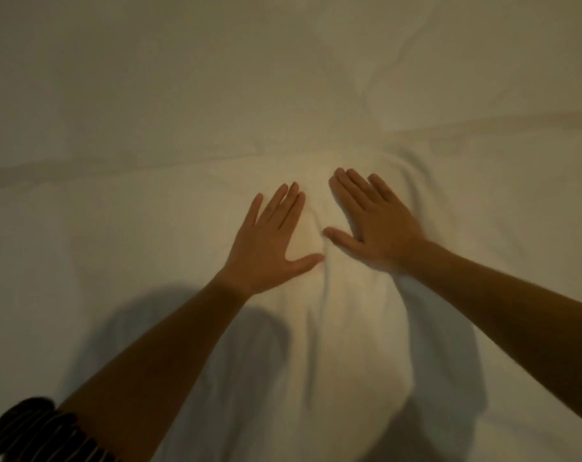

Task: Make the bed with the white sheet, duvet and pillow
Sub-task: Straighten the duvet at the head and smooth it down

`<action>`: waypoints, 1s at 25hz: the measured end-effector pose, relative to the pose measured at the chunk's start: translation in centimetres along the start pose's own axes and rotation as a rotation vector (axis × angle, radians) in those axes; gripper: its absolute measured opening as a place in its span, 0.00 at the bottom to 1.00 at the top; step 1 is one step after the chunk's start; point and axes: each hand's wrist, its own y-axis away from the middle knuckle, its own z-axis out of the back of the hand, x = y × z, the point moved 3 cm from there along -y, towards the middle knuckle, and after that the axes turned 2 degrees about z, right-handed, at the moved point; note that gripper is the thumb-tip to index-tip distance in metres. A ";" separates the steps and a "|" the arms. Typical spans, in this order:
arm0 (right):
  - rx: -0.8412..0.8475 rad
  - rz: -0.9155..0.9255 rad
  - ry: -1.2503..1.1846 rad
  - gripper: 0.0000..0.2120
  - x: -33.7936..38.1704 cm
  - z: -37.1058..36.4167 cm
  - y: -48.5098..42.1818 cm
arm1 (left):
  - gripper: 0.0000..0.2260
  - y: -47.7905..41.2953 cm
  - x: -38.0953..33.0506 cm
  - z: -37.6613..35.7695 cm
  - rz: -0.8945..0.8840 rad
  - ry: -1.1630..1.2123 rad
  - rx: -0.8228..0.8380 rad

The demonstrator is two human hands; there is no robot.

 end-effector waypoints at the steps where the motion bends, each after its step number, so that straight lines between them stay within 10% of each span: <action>1: -0.011 0.006 -0.006 0.41 1.2 -0.4 1.9 | 0.44 1.6 -1.1 -0.3 -0.013 0.021 -0.026; 16: 0.101 0.118 -0.035 0.40 12.8 -6.0 23.7 | 0.51 20.7 -10.0 -6.1 -0.201 0.091 0.112; 25: 0.021 0.310 0.033 0.33 0.6 -1.6 13.4 | 0.45 6.2 -6.9 -1.5 -0.239 0.021 -0.021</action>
